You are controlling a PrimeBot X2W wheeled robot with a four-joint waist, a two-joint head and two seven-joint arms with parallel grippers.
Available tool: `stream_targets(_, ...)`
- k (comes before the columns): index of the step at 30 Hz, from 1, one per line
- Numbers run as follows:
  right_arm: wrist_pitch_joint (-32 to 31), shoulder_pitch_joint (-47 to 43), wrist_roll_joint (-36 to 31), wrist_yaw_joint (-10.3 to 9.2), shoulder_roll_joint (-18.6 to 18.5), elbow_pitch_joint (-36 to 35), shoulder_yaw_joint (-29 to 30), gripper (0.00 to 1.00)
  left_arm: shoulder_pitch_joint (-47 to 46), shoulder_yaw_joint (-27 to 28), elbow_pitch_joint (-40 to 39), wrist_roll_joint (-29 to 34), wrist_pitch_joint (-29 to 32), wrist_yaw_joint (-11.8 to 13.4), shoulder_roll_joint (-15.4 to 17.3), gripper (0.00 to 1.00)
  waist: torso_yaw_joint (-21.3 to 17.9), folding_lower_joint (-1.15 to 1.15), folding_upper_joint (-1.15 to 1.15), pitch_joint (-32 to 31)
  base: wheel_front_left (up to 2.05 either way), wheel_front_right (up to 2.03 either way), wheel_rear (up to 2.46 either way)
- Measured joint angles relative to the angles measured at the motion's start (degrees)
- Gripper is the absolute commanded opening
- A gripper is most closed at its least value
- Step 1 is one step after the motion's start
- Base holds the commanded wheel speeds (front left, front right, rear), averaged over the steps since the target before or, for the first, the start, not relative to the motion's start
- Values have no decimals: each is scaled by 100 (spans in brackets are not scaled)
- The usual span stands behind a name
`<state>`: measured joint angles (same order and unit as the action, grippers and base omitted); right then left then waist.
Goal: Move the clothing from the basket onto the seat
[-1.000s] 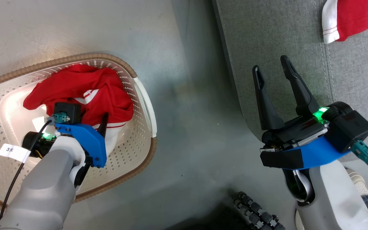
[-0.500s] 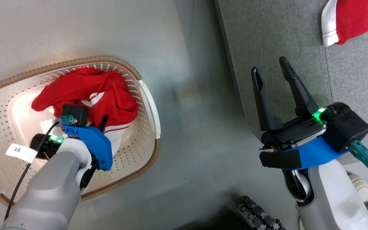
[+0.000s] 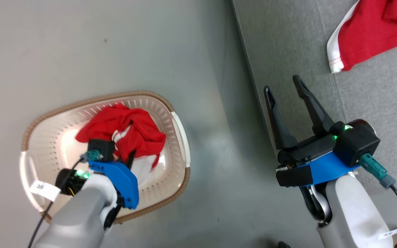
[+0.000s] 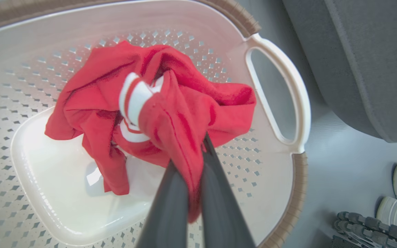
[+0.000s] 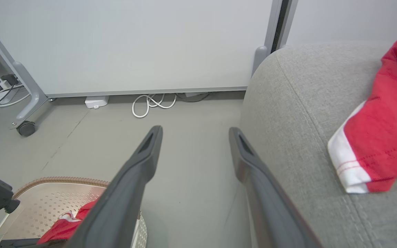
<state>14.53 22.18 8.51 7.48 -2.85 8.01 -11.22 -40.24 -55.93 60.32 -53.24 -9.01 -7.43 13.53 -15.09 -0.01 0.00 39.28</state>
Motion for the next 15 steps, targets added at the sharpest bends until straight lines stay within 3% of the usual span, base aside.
stream_targets(15,-400,-864,-193,0,1,264,170,100,610,-1000,-734,-248,-425,0,-163,0,681,-2,0,-2011,0,0,0)
